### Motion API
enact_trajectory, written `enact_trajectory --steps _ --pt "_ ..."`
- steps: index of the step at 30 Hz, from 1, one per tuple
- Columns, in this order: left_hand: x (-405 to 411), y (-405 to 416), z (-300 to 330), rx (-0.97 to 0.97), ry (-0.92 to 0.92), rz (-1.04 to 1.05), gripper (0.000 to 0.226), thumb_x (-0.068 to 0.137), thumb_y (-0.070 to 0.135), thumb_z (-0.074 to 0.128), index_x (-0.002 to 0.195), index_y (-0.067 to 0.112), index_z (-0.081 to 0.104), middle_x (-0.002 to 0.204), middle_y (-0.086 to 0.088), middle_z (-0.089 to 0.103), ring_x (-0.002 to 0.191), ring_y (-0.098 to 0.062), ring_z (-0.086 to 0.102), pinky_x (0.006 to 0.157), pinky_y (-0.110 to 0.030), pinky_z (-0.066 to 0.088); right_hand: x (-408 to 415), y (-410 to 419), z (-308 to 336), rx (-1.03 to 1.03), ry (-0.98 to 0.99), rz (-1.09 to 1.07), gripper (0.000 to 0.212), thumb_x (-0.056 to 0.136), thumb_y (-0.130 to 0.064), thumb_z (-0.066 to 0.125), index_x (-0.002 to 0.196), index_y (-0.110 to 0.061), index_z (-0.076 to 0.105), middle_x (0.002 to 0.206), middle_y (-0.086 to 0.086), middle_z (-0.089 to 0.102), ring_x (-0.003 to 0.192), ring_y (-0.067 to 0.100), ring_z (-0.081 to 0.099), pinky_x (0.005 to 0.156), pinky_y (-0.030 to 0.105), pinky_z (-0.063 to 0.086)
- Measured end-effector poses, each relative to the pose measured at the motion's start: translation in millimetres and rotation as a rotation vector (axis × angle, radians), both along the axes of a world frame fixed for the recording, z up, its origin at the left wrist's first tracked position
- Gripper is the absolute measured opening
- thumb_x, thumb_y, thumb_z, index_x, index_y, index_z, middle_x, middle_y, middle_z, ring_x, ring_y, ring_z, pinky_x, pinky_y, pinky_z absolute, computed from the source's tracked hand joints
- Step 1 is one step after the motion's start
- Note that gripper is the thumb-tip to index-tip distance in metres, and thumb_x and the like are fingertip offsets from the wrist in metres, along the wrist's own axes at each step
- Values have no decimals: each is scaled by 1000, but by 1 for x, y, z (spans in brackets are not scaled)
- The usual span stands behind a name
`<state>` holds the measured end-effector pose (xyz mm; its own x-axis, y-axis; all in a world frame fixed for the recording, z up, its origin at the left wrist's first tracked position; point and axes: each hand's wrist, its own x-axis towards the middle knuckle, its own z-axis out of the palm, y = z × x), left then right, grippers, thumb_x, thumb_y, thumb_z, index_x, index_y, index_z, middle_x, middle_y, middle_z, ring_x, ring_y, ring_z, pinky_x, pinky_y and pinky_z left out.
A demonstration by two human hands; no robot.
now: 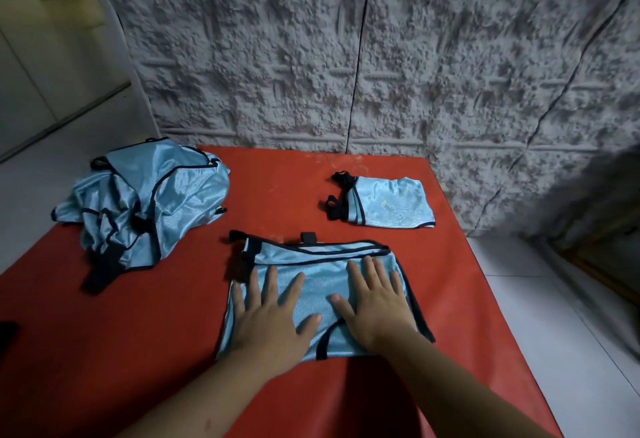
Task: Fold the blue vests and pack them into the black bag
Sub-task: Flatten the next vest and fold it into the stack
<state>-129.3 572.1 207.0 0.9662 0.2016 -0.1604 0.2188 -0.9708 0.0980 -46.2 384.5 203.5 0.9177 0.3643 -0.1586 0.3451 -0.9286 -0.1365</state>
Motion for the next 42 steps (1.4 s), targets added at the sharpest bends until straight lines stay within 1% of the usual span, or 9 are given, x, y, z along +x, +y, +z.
enact_trajectory --steps 7,13,17,21,25,31,35,38,42 --pt "-45 -22 15 -62 92 47 88 82 88 14 157 47 -8 170 -2 -13 154 -33 -19 118 -65 -11 -29 -27 19 14 65 71 85 92 -78 24 161 -34 3 170 0 -3 156 16 -11 127 42 -4" --pt "0 12 21 -78 -46 -57 60 82 80 34 126 41 43 145 15 35 151 -19 17 113 -72 6 -51 -22 43 -5 -41 -22 70 93 -63 36 153 -28 32 152 3 42 140 28 38 111 44 37" --pt "10 9 24 -87 -32 -19 58 92 69 43 140 37 41 152 12 35 152 -18 16 117 -69 5 -15 -41 39 201 -169 -28 71 89 -30 53 156 -20 32 161 10 32 149 28 29 122 40 27" --pt "-23 -35 36 28 -34 46 67 96 65 36 152 30 31 162 -4 24 151 -27 17 117 -69 4 20 -39 30 219 -38 -21 79 91 -36 63 159 -26 24 163 3 29 150 26 27 121 43 28" --pt "-38 -44 28 -66 112 -3 85 91 74 35 159 33 5 169 -5 -5 155 -31 -11 114 -73 -3 29 -32 28 77 -124 -47 42 93 -47 59 131 -28 60 119 2 61 113 29 58 91 38 49" --pt "5 34 26 -136 152 -363 93 84 68 61 158 46 10 170 10 -8 153 -17 -23 117 -67 -14 -4 -35 50 1 284 -270 28 82 -27 66 103 -9 69 92 12 70 91 32 68 68 29 48" --pt "10 51 42 -124 118 -448 97 85 35 75 158 45 13 168 12 -6 154 -19 -19 118 -63 -17 -41 -48 56 163 615 -295 25 71 -32 78 86 -13 74 87 4 72 79 19 68 65 27 52" --pt "-20 34 55 -169 76 -446 82 82 10 62 151 42 32 163 11 19 155 -14 6 125 -56 -3 -57 -51 55 380 678 -354 27 65 -25 77 88 -11 77 91 10 77 85 26 74 77 38 62" --pt "-72 14 64 -134 53 -563 67 70 21 62 131 38 39 130 15 33 131 -9 35 117 -30 26 -74 -46 61 682 763 -544 23 77 -12 70 96 -1 74 81 18 76 64 29 71 55 34 57"
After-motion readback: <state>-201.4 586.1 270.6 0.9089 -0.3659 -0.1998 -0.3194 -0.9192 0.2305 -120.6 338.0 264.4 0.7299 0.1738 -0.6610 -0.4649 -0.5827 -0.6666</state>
